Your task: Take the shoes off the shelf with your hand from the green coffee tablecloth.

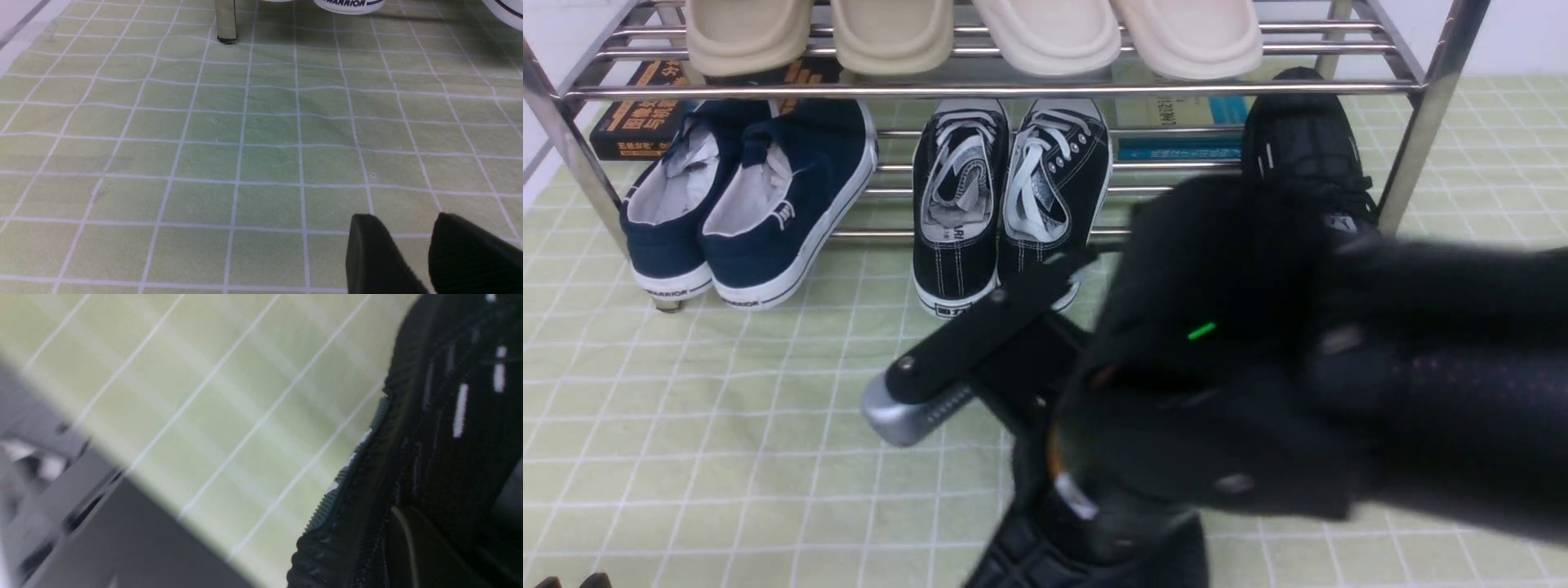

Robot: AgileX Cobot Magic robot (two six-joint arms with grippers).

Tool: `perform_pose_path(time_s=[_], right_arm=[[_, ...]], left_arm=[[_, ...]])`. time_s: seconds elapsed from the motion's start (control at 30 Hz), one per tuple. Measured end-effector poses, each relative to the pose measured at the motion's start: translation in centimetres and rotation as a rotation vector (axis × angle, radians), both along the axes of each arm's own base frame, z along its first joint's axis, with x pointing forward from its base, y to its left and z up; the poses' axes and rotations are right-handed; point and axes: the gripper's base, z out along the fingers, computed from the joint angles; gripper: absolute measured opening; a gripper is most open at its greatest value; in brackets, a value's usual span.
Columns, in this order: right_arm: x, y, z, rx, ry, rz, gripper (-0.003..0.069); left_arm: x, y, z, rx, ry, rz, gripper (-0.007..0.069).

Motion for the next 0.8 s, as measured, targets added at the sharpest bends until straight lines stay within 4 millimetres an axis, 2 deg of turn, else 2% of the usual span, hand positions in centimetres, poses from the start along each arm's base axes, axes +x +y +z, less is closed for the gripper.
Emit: perform_pose_path(time_s=[0.27,0.6,0.7,0.8], right_arm=[[1.7,2.5,-3.4,0.019,-0.07,-0.039,0.0013],[2.5,3.8,-3.5,0.128,-0.151,-0.023,0.0015],[2.7,4.2,-4.0,0.144,-0.159,-0.046,0.0016],[3.2,5.0,-5.4,0.157,-0.165,-0.068,0.0018]], left_arm=[[0.0,0.0,0.0,0.0,0.0,0.0,0.0241],[0.0,0.0,0.0,0.0,0.0,0.0,0.0241],[0.0,0.0,0.0,0.0,0.0,0.0,0.0241],[0.0,0.0,0.0,0.0,0.0,0.0,0.0241]])
